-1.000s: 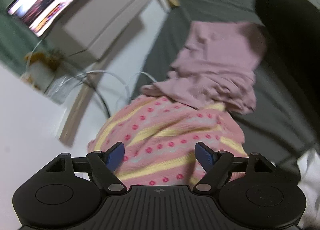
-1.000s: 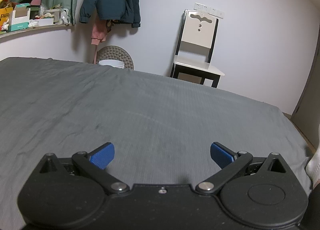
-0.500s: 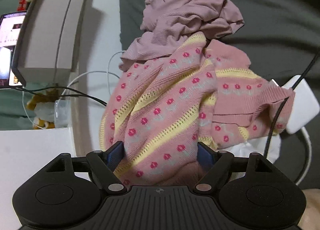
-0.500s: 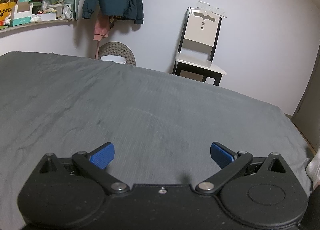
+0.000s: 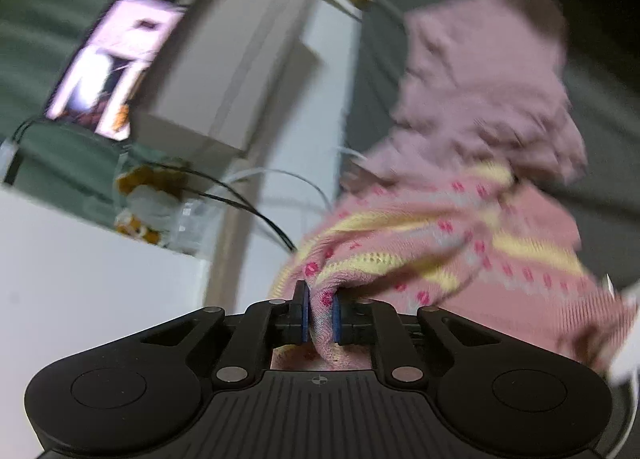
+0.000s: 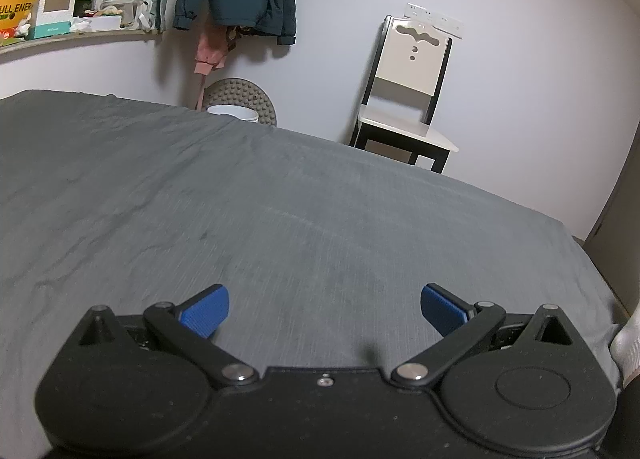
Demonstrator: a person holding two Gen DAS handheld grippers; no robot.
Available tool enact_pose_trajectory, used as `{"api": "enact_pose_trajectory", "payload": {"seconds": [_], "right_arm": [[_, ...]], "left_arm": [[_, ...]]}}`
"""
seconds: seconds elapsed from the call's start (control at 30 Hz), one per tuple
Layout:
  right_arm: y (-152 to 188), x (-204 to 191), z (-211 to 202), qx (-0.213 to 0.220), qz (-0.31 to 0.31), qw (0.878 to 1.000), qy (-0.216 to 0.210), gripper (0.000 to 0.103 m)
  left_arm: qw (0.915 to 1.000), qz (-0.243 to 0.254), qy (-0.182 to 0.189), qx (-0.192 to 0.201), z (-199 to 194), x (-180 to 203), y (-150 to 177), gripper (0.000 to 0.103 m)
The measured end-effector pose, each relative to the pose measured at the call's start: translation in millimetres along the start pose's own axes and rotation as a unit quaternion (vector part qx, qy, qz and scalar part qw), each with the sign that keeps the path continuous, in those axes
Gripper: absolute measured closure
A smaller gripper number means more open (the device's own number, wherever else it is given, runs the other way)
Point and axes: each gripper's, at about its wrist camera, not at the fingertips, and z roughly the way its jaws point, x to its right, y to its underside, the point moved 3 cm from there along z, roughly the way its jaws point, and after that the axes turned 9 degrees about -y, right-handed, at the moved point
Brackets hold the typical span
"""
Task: Fold clothes
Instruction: 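Lift the pink blanket with the left gripper and carry it toward the bed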
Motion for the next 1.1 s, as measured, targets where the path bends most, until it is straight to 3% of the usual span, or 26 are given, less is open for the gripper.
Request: {"api": "enact_pose_trajectory", "payload": {"seconds": [0.13, 0.23, 0.37, 0.57, 0.67, 0.77, 0.83, 0.97, 1.1], "right_arm": [[0, 0, 0, -0.001, 0.001, 1.000, 0.001, 0.000], [0, -1, 0, -0.001, 0.002, 1.000, 0.002, 0.000], [0, -3, -2, -0.002, 0.005, 1.000, 0.003, 0.000], [-1, -4, -1, -0.002, 0.004, 1.000, 0.004, 0.000], [-2, -2, -1, -0.001, 0.008, 1.000, 0.003, 0.000], [-2, 1, 0, -0.001, 0.016, 1.000, 0.003, 0.000], [-2, 3, 0, -0.001, 0.020, 1.000, 0.003, 0.000], [-3, 5, -1, 0.003, 0.021, 1.000, 0.003, 0.000], [-5, 2, -10, 0.026, 0.020, 0.999, -0.014, 0.000]], "left_arm": [[0.9950, -0.090, -0.040, 0.021, 1, -31, -1, 0.093], [0.9858, -0.150, -0.064, 0.041, -5, -56, -3, 0.093], [0.9659, -0.222, -0.099, 0.090, -22, -99, -12, 0.094], [0.9386, -0.258, -0.131, 0.187, -66, -158, -55, 0.094], [0.9172, -0.284, -0.127, 0.248, -89, -187, -88, 0.094], [0.8939, -0.298, -0.111, 0.316, -112, -217, -134, 0.094], [0.8726, -0.313, -0.086, 0.365, -126, -238, -172, 0.094], [0.8376, -0.323, -0.009, 0.440, -146, -262, -257, 0.094], [0.8072, -0.296, 0.081, 0.504, -175, -249, -356, 0.094]]}}
